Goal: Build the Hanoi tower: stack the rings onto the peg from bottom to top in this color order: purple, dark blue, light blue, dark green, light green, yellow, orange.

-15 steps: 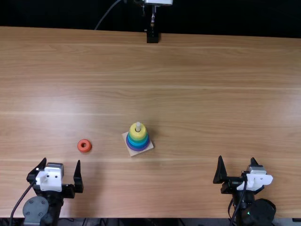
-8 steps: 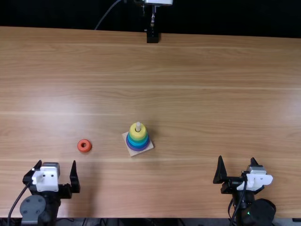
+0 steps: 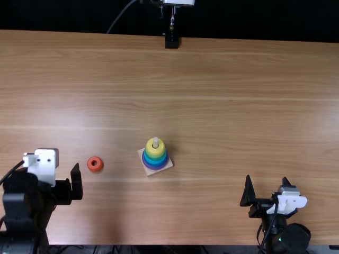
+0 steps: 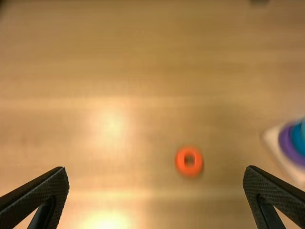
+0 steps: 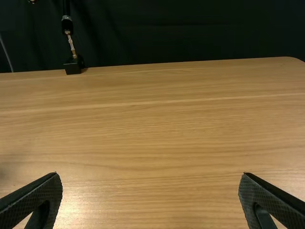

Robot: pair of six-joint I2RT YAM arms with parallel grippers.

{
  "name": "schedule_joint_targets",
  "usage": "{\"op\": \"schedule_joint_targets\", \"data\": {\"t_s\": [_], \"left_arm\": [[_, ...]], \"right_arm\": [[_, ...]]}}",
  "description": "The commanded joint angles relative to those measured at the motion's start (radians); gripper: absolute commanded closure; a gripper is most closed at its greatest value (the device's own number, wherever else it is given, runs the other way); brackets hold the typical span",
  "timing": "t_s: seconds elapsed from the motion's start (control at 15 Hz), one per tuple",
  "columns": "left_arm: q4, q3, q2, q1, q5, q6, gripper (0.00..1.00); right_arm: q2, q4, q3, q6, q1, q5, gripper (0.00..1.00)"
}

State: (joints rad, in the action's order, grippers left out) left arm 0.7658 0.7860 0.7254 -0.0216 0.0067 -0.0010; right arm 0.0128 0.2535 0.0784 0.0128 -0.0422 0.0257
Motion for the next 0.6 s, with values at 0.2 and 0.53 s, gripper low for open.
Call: {"op": "schedule_joint_targets", "data": {"t_s": [0.2,0.53], "left_arm": [[0.118,0.078,0.273,-0.017,0.012,0.010,0.00],[0.103,0.117,0.555,0.008,0.015,0.008,0.00]], "right_arm": [[-0.013,0.072,-0.063,0.000,-0.010,0.000,0.00],[-0.013,0.072,-0.063,0.000,-0.010,0.000,0.00]]}}
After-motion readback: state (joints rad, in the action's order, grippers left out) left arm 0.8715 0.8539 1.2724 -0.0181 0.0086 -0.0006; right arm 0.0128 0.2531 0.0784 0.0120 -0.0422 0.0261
